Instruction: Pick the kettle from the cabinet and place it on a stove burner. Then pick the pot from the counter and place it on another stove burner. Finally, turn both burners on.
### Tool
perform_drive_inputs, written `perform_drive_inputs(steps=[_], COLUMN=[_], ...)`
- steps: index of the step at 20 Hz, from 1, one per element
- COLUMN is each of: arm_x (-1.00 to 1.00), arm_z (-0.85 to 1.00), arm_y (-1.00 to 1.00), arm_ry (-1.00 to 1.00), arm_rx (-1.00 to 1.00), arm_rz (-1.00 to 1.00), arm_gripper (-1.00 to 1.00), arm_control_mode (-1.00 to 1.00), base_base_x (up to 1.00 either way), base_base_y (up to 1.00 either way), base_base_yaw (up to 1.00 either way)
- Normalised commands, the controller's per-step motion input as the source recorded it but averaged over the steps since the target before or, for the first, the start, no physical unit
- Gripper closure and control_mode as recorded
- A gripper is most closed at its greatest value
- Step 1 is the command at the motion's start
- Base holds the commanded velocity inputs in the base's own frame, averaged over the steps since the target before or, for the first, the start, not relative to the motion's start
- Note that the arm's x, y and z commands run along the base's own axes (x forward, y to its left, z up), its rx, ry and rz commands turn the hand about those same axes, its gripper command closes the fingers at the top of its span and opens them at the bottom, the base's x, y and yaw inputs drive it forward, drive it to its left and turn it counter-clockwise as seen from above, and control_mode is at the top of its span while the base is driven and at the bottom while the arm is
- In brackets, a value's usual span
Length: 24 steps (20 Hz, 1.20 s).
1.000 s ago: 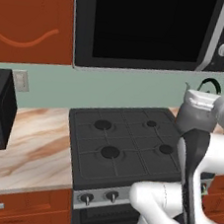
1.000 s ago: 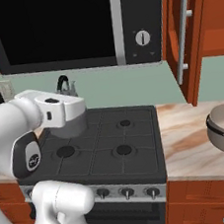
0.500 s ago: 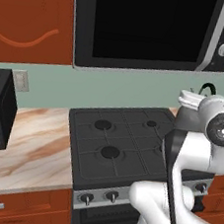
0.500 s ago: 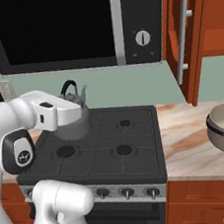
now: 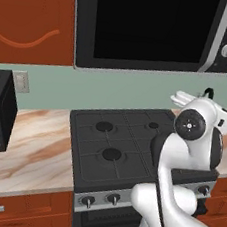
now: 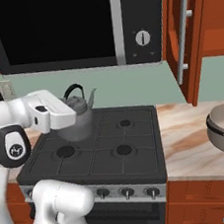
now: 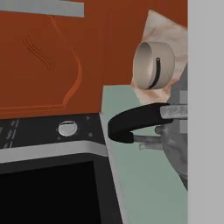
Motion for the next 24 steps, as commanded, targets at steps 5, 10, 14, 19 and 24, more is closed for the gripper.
perform_drive_inputs(steps=[5, 10, 14, 19, 24], arm_x=[0.24, 0.22, 0.21, 0.27, 0.35], arm_z=[-0.23, -0.26, -0.18, -0.18, -0.17], arm_y=[0.00, -0.09, -0.19, -0.13, 0.00], arm_ry=[-0.13, -0.03, 0.02, 0.00, 0.00], arm_rx=[-0.04, -0.04, -0.01, 0.00, 0.00], arm_rz=[-0.16, -0.07, -0.01, -0.01, -0.03], arm_gripper=[1.00, 1.00, 1.00, 1.00, 1.00], arm_control_mode=[-1.00, -1.00, -1.00, -1.00, -1.00], base_base_x=[0.00, 0.00, 0.00, 0.00, 0.00], base_base_y=[0.00, 0.00, 0.00, 0.00, 0.00], base_base_yaw=[0.00, 0.00, 0.00, 0.00, 0.00])
